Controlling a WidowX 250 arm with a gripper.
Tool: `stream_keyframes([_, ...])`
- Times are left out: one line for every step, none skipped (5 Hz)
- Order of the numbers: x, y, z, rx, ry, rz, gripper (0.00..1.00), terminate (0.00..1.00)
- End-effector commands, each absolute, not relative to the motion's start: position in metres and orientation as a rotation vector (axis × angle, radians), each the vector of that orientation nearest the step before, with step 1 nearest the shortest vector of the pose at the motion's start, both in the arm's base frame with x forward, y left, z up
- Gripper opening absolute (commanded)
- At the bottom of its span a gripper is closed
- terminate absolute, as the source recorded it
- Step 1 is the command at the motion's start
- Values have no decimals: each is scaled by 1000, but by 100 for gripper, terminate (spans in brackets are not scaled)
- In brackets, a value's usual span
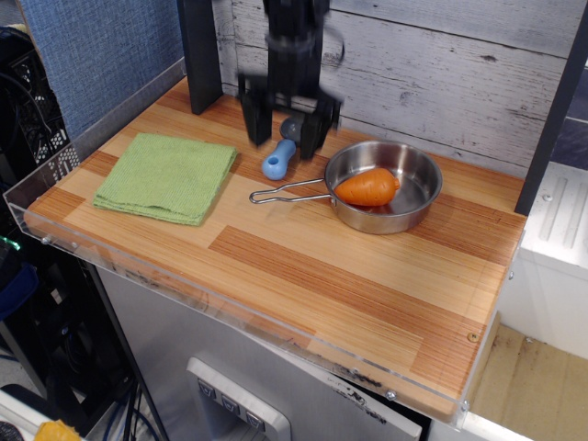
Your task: Place the blue spoon between the pot and green towel
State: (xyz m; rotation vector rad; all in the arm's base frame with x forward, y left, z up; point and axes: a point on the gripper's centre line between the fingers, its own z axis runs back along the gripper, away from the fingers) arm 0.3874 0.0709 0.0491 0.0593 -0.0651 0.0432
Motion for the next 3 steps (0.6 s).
stream_keyframes([361, 69, 129, 58, -294, 34, 100, 0])
stream_keyframes([352, 65, 133, 48, -296, 23, 100, 0])
stream_keyframes([350, 61, 126, 36, -271, 20, 100, 0])
